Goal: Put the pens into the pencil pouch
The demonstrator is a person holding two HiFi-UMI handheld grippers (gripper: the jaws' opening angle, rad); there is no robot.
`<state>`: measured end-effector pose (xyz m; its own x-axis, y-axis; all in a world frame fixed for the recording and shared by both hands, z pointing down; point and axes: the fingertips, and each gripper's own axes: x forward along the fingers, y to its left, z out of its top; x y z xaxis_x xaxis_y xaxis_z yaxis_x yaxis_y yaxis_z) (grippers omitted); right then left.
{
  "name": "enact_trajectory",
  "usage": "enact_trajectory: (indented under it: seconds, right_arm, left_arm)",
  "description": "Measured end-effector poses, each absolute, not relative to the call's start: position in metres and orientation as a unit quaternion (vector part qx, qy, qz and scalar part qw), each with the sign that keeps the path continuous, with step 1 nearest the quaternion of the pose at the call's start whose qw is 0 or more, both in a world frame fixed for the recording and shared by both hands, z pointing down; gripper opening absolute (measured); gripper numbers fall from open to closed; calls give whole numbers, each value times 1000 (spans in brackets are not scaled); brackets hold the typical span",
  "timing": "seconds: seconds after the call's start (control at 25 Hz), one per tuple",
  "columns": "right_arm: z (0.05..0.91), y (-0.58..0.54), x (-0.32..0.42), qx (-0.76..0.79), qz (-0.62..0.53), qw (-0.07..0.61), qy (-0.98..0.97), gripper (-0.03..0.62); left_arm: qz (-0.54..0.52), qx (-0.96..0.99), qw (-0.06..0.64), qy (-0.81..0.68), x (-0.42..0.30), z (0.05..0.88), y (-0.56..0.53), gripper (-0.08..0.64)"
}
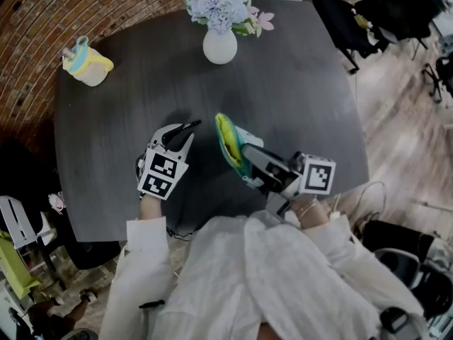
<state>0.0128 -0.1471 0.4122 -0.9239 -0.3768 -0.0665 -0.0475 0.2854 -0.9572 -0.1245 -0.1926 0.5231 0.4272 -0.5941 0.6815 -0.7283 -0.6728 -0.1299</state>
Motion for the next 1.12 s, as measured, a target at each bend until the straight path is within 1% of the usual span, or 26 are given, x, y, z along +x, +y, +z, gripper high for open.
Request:
enact_trajectory:
  seconds: [0.36, 0.8, 1.0, 1.12]
  right_arm:
    - [414, -148, 11, -131, -581, 134, 792, 17]
    - [417, -151, 11, -128, -582, 135, 791, 17]
    - [418, -150, 12, -131, -585, 134, 789, 17]
    - [416, -148, 14, -131, -586, 132, 789, 17]
  left_arm:
    - [398, 828, 144, -368, -125, 565, -207, 92]
    - [471, 815, 140, -308, -126, 587, -213, 92]
    - [479, 816, 136, -293, -120, 586, -208, 41]
    - [487, 811, 140, -293, -120, 585, -205, 40]
